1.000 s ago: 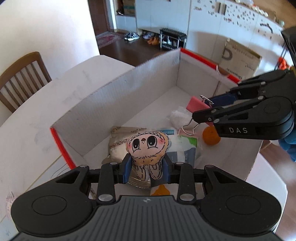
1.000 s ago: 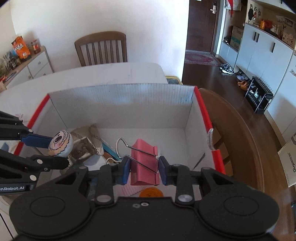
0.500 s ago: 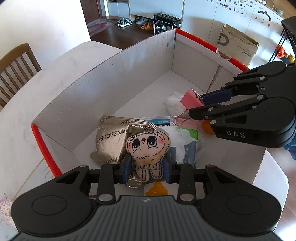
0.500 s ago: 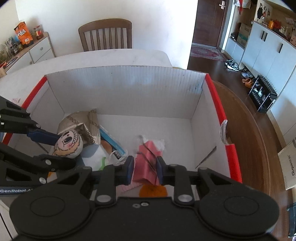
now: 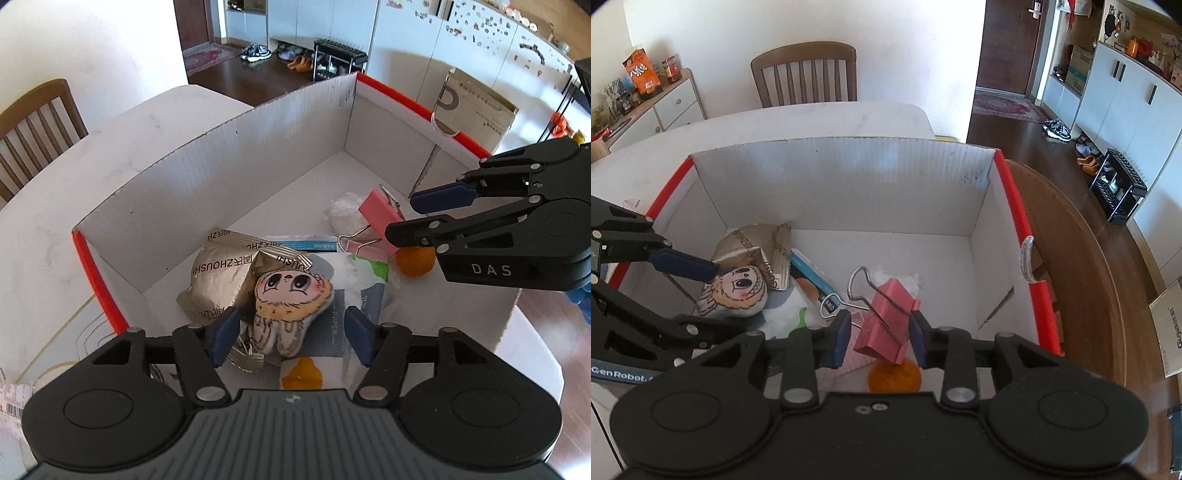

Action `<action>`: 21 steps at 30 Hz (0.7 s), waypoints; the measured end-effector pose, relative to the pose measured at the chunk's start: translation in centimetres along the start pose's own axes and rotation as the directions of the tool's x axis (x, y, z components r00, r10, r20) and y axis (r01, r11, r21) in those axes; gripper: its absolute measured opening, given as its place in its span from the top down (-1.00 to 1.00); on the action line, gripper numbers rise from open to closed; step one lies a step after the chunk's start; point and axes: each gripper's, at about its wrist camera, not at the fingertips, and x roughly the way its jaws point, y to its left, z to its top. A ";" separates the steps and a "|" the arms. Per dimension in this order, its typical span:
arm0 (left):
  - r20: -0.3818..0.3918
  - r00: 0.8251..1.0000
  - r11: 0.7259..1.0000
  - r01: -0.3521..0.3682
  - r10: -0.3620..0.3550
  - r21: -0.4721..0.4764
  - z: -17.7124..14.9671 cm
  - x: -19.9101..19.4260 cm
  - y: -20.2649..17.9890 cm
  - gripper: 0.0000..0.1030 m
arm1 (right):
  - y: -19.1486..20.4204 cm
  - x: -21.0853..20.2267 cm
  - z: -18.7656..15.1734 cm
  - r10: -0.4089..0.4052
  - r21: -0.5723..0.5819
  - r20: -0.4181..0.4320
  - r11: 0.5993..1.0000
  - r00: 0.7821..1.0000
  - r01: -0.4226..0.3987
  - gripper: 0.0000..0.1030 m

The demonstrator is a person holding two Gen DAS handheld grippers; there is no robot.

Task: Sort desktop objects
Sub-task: 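Lower the plush keychain and binder clip into the box and open both tools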

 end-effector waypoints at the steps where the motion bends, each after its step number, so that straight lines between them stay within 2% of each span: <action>1: 0.004 1.000 1.000 0.003 -0.003 -0.006 -0.1 -0.3 0.0 -0.20 | 0.0 -0.2 -0.1 0.003 0.001 0.002 1.000 1.000 -0.003 0.30; 5: 0.029 1.000 0.999 0.013 -0.012 -0.030 -0.6 -1.3 0.0 -0.20 | 0.1 -1.3 -0.3 0.015 -0.005 0.017 1.000 1.000 -0.015 0.13; 15: 0.126 0.992 0.995 0.032 -0.020 -0.091 -2.1 -4.5 -0.1 -0.20 | 0.8 -4.1 -0.9 0.050 -0.013 0.063 0.999 0.997 -0.049 -0.03; 21: 0.188 0.982 0.992 0.023 0.000 -0.123 -3.3 -6.8 -0.4 -0.20 | 1.4 -5.9 -1.2 0.057 -0.016 0.113 0.998 0.992 -0.055 -0.20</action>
